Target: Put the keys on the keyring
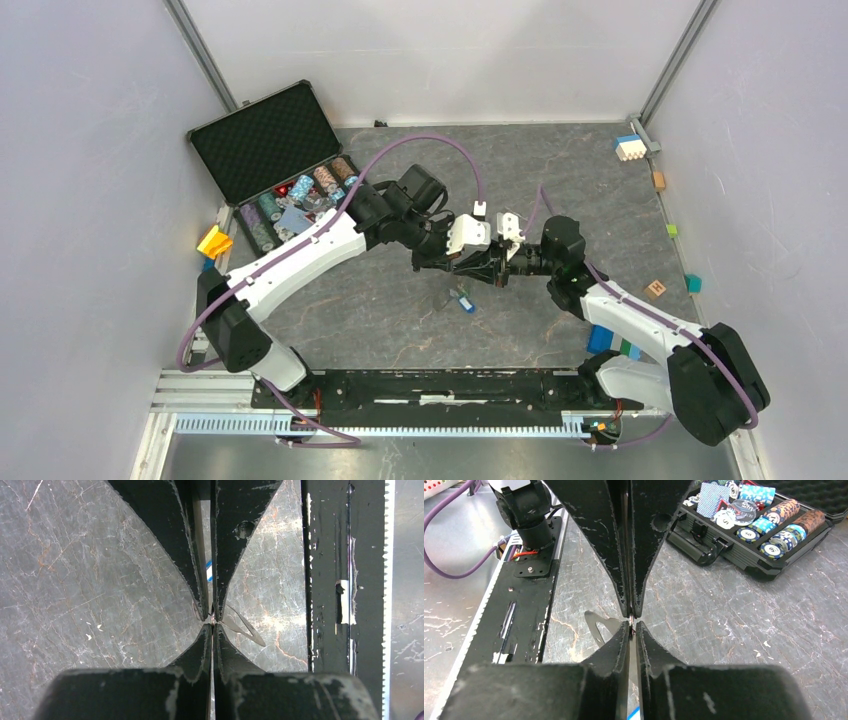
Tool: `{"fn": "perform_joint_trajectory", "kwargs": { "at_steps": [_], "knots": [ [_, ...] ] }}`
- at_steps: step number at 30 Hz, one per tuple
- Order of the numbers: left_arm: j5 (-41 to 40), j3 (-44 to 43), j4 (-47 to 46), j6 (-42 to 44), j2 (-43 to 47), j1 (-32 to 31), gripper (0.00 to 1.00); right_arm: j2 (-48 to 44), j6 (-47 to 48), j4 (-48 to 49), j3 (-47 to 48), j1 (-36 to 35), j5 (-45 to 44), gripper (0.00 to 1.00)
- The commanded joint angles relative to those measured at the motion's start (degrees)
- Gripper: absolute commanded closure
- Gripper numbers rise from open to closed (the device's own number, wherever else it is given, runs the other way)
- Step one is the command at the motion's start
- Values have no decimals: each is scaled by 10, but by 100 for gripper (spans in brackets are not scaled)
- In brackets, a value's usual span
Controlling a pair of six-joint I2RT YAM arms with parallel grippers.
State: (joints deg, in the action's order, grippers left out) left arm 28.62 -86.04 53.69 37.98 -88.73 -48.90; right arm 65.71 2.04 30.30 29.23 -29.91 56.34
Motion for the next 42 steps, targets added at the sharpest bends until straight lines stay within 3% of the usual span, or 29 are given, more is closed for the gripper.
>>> {"fn": "perform_joint_trajectory", "kwargs": {
  "at_steps": [1, 3, 7, 9, 11, 13, 18, 23, 27, 32, 42],
  "knots": [
    [15, 6, -33, -15, 17, -3, 98, 2, 11, -2, 19, -3, -6, 93],
    [19, 5, -33, -15, 16, -3, 98, 0, 8, 2, 18, -2, -6, 100],
    [20, 8, -33, -12, 17, -2, 97, -13, 7, 7, 15, -2, -11, 100],
    [20, 17, -40, -10, 23, 4, 88, -22, 10, 8, 13, -1, -15, 100],
    [30, 39, -60, -5, 38, 17, 69, -30, 14, 5, 13, 0, -14, 100],
    [57, 72, -99, -1, 61, 39, 58, -37, 14, 2, 15, 2, -7, 100],
    [174, 169, -222, 24, 127, 111, 46, -45, 10, 3, 19, 5, 19, 100],
    [241, 256, -344, 19, 163, 124, 46, -50, -9, 24, 16, 9, 27, 100],
    [298, 309, -441, -34, 167, 123, 48, -46, -20, 45, 11, 11, 29, 100],
    [294, 357, -567, -107, 170, 114, 53, -42, -44, 56, 9, 13, 29, 100],
    [271, 397, -672, -179, 170, 106, 59, -35, -52, 65, 8, 14, 26, 100]
  ]
}}
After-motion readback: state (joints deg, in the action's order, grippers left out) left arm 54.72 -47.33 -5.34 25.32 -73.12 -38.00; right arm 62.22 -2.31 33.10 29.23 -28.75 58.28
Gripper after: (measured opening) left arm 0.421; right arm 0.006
